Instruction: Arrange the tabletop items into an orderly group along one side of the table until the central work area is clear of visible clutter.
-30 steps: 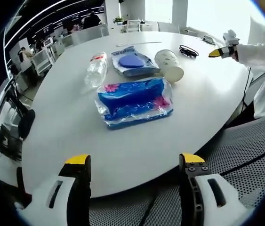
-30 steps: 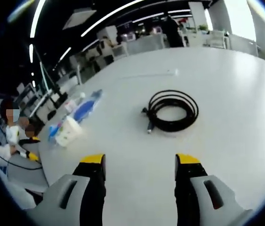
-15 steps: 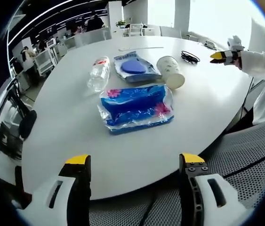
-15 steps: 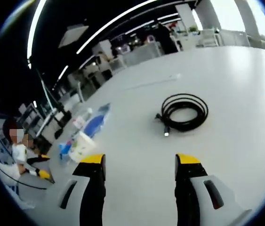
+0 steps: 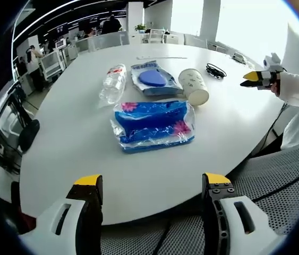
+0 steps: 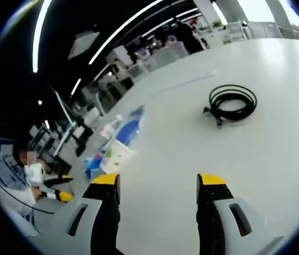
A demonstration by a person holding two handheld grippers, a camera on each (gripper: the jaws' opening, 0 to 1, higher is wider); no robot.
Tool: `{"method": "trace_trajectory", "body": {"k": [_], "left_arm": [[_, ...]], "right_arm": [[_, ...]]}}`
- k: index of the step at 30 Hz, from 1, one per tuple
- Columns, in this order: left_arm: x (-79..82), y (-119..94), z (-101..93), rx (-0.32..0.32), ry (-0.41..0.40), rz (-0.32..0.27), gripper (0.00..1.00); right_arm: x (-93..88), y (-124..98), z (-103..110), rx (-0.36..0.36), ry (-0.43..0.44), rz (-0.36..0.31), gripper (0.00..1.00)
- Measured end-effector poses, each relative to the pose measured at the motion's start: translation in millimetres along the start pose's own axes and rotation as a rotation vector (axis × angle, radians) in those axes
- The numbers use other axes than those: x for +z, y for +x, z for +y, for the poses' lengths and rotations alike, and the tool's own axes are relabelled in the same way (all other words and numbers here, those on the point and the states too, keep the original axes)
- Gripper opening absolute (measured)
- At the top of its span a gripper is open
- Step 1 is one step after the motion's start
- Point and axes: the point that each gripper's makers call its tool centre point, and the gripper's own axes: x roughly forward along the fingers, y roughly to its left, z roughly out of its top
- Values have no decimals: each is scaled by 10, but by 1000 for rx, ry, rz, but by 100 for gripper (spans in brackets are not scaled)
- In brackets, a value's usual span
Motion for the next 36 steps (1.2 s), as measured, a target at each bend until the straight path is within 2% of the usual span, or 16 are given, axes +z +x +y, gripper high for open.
{"method": "trace_trajectory", "body": {"k": [3, 6, 7, 10, 13, 16, 20, 24, 30, 32, 33, 34, 36], "left_arm": [[50, -23, 37, 2, -31, -17, 77], [39, -45, 92, 20, -64, 15, 69], [70, -47, 93, 15, -71, 1, 68], [140, -42, 105, 7, -109, -20, 71], [208, -7, 145, 7, -113, -32, 71], [280, 53, 195, 7, -125, -32, 72], [348, 149, 277, 5, -132, -23, 72], [360, 249, 372, 14, -130, 2, 69], [426, 382, 374, -1, -132, 13, 64], [434, 419, 381, -5, -129, 14, 59], [422, 431, 390, -6, -130, 23, 56], [421, 443, 399, -4, -130, 24, 52], [434, 470, 434, 2, -146, 13, 50]], "right_arm": [[-91, 7, 97, 20, -14, 31, 55], [-184, 29, 257, 53, -17, 50, 55], [-214, 40, 302, 64, -16, 59, 55], [-321, 82, 466, 104, -38, 98, 54], [-495, 114, 648, 157, -62, 172, 54], [-617, 126, 793, 195, -74, 212, 53], [-801, 169, 1026, 264, -158, 298, 52], [-833, 263, 1209, 296, -181, 321, 51], [-772, 424, 1364, 310, -183, 337, 50], [-780, 467, 1430, 311, -179, 348, 47], [-787, 475, 1436, 307, -181, 351, 42], [-828, 499, 1442, 282, -183, 363, 39], [-861, 574, 1485, 281, -189, 356, 38]]}}
